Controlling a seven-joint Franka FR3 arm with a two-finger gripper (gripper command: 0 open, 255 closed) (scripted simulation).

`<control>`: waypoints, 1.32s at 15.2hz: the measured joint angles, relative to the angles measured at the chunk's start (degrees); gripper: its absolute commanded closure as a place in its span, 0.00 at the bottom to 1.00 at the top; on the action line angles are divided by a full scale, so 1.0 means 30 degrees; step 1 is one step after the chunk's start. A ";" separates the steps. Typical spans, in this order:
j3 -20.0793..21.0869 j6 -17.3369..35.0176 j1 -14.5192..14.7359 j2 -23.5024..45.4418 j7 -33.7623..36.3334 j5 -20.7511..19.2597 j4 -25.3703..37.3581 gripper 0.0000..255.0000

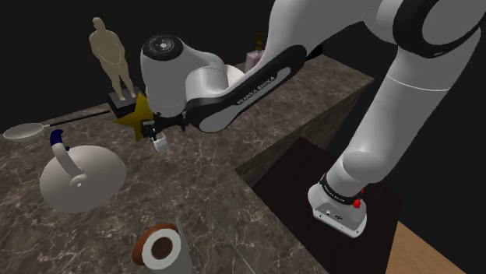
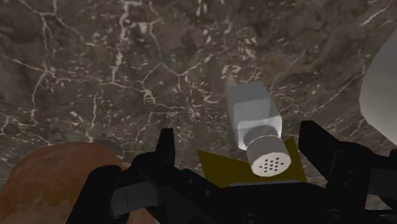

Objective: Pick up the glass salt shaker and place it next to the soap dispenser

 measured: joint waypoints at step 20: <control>-0.1498 0.0473 0.1774 0.4135 0.3552 -0.4442 0.2175 1.00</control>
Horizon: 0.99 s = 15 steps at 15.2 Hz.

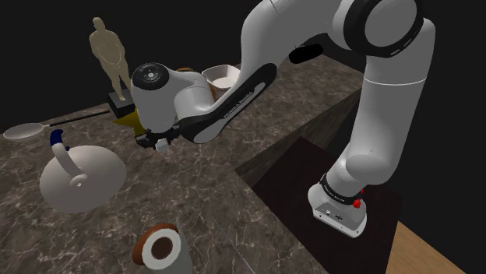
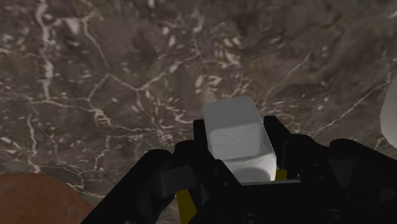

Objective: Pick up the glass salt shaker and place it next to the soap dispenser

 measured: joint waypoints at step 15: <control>0.0731 -0.0989 -0.0532 -0.1175 -0.1333 0.1584 0.0260 1.00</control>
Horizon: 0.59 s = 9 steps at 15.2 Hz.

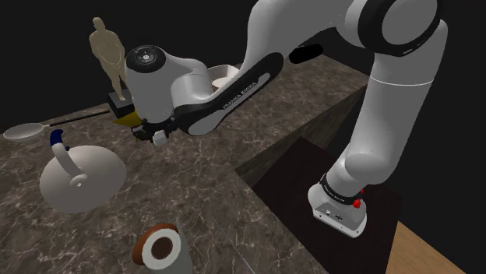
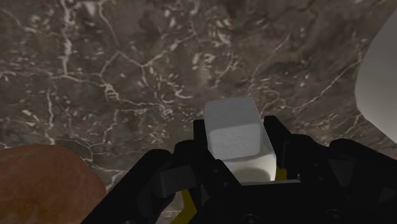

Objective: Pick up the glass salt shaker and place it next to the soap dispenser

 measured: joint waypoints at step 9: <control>0.0736 -0.1437 -0.0549 -0.1435 -0.1652 0.1950 0.0613 1.00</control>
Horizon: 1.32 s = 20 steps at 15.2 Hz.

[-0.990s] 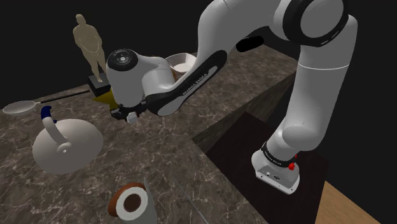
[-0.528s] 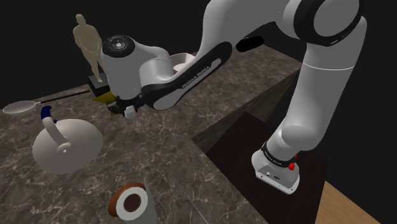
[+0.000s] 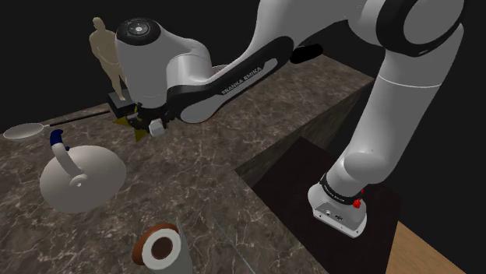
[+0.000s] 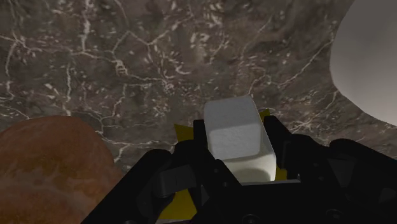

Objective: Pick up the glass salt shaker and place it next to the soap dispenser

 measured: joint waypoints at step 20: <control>0.0709 -0.3808 -0.0544 -0.2137 -0.2880 0.3039 0.2718 1.00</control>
